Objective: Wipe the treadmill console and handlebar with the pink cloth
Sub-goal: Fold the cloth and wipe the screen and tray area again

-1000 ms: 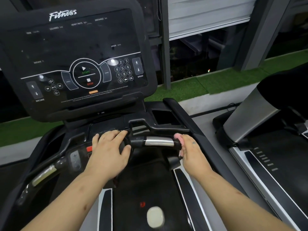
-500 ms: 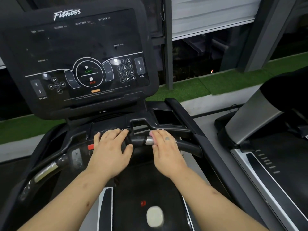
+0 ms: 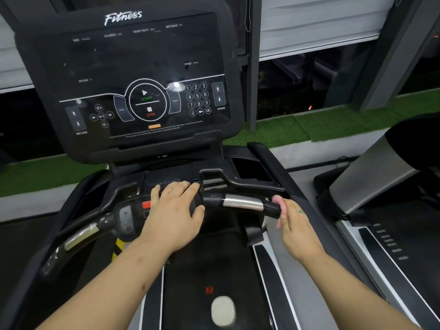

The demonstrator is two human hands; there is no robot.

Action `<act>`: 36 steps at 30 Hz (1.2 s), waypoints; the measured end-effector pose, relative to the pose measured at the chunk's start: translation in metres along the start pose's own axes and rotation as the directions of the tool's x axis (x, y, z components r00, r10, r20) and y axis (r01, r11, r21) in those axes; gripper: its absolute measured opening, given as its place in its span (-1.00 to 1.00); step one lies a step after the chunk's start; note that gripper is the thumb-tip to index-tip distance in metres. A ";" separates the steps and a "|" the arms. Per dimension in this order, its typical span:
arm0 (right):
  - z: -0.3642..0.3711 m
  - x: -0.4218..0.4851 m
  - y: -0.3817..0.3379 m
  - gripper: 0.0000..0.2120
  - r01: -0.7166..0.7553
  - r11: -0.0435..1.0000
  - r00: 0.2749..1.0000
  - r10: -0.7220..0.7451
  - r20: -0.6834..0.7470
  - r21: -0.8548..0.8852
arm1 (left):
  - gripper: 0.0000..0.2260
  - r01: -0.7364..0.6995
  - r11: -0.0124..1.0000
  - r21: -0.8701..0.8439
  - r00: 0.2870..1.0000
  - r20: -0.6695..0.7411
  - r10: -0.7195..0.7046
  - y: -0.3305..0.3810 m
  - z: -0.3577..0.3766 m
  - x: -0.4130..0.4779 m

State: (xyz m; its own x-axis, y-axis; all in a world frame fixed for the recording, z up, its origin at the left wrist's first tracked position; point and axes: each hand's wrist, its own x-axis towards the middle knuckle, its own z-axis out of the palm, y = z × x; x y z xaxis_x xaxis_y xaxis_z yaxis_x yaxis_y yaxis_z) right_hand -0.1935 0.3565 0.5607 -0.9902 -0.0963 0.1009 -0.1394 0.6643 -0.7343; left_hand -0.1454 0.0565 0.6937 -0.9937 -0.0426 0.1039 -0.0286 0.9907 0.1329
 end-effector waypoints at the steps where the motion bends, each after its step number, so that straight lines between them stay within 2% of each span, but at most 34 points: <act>1: 0.003 -0.001 0.000 -0.61 -0.009 1.000 1.000 0.009 -0.012 0.012 | -0.47 0.001 1.000 -0.002 1.000 0.003 -0.001 0.000 0.000 0.000; 4: 0.019 0.004 -0.014 -0.63 -0.034 0.997 0.996 0.039 -0.078 0.068 | -0.47 0.001 1.000 -0.008 1.000 0.008 -0.001 0.000 0.000 0.001; 8: 0.040 0.013 -0.050 -0.70 -0.024 0.998 0.993 0.031 -0.113 0.058 | -0.49 -0.005 1.000 -0.024 1.000 0.009 0.006 0.000 -0.002 0.000; 11: 0.052 0.019 -0.085 -0.66 0.125 0.992 0.985 -0.127 -0.113 -0.024 | -0.48 0.000 1.000 -0.028 1.000 0.013 0.001 0.000 -0.002 0.000; 14: 0.072 0.021 -0.129 -0.54 0.291 0.953 0.957 -0.291 0.008 -0.081 | -0.46 0.004 1.000 -0.024 1.000 0.013 -0.004 0.000 -0.003 0.000; 17: 0.084 0.021 -0.144 -0.50 0.341 0.934 0.940 -0.337 0.055 -0.102 | -0.43 0.009 1.000 -0.026 1.000 0.029 -0.008 -0.001 -0.004 -0.001; 20: 0.070 0.025 -0.124 -0.51 0.402 0.908 0.915 -0.394 0.090 -0.116 | -0.40 -0.003 1.000 -0.022 0.999 0.043 0.004 -0.002 -0.008 -0.002; 25: 0.041 0.023 -0.075 -0.66 0.184 0.982 0.983 -0.185 -0.012 -0.047 | -0.40 0.000 1.000 0.009 0.997 0.082 0.000 -0.004 -0.012 -0.003; 27: 0.040 0.019 -0.073 -0.65 0.145 0.988 0.989 -0.146 -0.016 -0.046 | -0.41 0.023 0.999 0.034 0.997 0.072 -0.026 -0.006 -0.012 -0.005; 30: 0.054 0.019 -0.100 -0.61 0.223 0.970 0.974 -0.225 -0.008 -0.101 | -0.41 0.082 0.995 0.050 0.995 0.053 -0.084 -0.013 -0.013 -0.006; 33: 0.074 0.023 -0.144 -0.48 0.350 0.927 0.936 -0.340 0.088 -0.136 | -0.42 0.136 0.990 0.045 0.988 0.061 -0.139 -0.023 -0.014 -0.005; 36: 0.082 0.026 -0.162 -0.37 0.336 0.928 0.937 -0.312 0.158 -0.160 | -0.44 0.156 0.987 0.036 0.985 0.074 -0.158 -0.027 -0.013 -0.006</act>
State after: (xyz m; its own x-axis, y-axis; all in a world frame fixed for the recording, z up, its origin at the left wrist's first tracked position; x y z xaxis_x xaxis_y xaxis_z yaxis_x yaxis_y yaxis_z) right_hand -0.1960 0.1858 0.6277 -0.8838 -0.4142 0.2177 -0.4625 0.7027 -0.5406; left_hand -0.1377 0.0286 0.7025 -0.9819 -0.1890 0.0078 -0.1870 0.9760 0.1118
